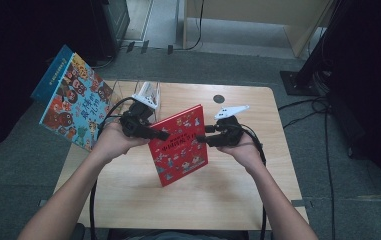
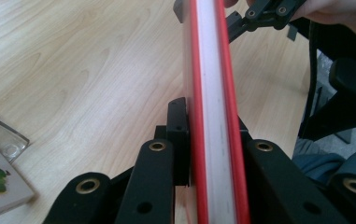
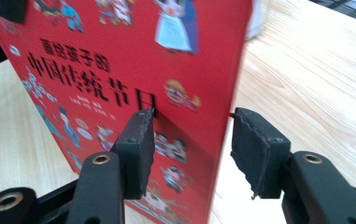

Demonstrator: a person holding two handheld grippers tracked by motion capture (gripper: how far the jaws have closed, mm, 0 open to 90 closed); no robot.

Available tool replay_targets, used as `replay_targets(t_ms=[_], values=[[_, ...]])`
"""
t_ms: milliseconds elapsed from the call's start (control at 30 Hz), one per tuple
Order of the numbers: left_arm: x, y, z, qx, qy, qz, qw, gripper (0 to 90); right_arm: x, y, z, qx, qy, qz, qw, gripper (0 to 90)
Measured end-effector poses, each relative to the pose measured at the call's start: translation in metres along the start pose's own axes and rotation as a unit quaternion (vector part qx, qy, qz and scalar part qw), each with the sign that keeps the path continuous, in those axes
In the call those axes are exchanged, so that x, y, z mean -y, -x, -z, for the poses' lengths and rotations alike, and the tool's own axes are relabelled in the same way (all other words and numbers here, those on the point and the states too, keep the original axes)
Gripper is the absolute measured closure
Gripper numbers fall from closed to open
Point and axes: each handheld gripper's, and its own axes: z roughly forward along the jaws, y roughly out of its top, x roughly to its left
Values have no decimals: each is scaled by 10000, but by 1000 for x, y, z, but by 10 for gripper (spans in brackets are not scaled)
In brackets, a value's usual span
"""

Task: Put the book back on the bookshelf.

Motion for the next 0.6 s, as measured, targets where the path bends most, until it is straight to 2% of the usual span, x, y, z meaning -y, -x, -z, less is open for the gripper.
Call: replay_targets(t_ms=[67,133,300,433,600], values=[[-1,1,1,42,4,116,9999,800,7,2,3,86,127,21,9999,493],[-2,2,4,25,23,168,9999,801,14,3,6,169,66,-21,9998,493],[0,6,17,-103,171,136,9997,802,40,8,11,337,88,29,9994,488],[5,3,28,-185,204,279,9992,801,60,15,11,423,-33,-143,9990,488],[15,-2,43,-322,294,365,9984,800,79,20,4,530,-112,-267,9982,474]])
